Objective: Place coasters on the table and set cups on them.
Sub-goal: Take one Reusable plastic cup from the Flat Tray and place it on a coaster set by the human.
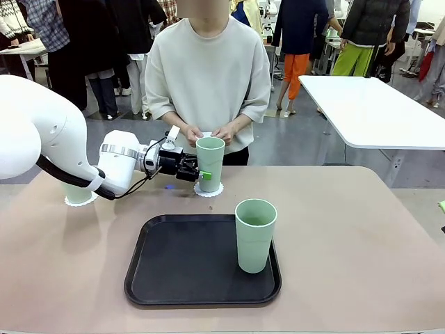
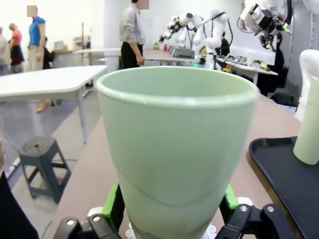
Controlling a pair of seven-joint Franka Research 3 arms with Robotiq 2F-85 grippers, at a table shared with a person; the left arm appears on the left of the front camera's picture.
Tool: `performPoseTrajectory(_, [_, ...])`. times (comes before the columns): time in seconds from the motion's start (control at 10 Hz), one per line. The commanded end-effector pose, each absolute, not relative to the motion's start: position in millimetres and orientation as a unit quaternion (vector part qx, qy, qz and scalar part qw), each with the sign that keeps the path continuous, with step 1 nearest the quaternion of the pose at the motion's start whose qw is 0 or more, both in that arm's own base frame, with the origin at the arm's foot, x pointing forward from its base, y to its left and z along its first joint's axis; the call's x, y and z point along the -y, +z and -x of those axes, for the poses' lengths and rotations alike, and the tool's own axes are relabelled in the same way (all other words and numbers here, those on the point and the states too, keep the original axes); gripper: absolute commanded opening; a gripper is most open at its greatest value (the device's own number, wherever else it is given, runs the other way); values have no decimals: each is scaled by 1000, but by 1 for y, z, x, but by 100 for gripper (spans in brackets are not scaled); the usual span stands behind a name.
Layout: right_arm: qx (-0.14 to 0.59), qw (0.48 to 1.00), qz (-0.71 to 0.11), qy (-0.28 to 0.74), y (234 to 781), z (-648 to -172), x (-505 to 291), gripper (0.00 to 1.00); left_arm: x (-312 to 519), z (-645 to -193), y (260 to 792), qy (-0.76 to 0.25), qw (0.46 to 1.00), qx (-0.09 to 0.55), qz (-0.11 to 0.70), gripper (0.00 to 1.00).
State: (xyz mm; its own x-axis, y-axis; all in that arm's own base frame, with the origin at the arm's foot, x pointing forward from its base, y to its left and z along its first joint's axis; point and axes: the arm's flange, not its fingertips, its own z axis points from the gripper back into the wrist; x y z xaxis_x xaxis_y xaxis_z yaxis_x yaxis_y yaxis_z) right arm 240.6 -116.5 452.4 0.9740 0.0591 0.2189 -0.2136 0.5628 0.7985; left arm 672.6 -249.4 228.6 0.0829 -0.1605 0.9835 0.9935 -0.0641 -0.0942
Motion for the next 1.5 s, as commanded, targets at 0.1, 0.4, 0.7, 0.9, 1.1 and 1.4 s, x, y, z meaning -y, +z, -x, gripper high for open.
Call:
performPoseTrajectory(0.1, [90, 874, -470, 82, 450, -242, 116, 100, 252, -679, 228, -530, 552, 405, 500, 100])
performPoseTrajectory(0.4, [90, 874, -470, 82, 450, -242, 116, 100, 250, -678, 230, -538, 558, 396, 493, 100])
performPoseTrajectory(0.7, [90, 874, -470, 82, 450, -242, 116, 100, 247, -677, 236, -549, 568, 388, 475, 100])
performPoseTrajectory(0.9, [90, 874, -470, 82, 450, -242, 116, 100, 245, -674, 240, -565, 580, 373, 452, 100])
performPoseTrajectory(1.1, [90, 874, -470, 82, 450, -242, 116, 100, 241, -669, 249, -583, 593, 360, 422, 100])
performPoseTrajectory(1.4, [90, 874, -470, 82, 450, -242, 116, 100, 229, -660, 269, -614, 614, 334, 367, 100])
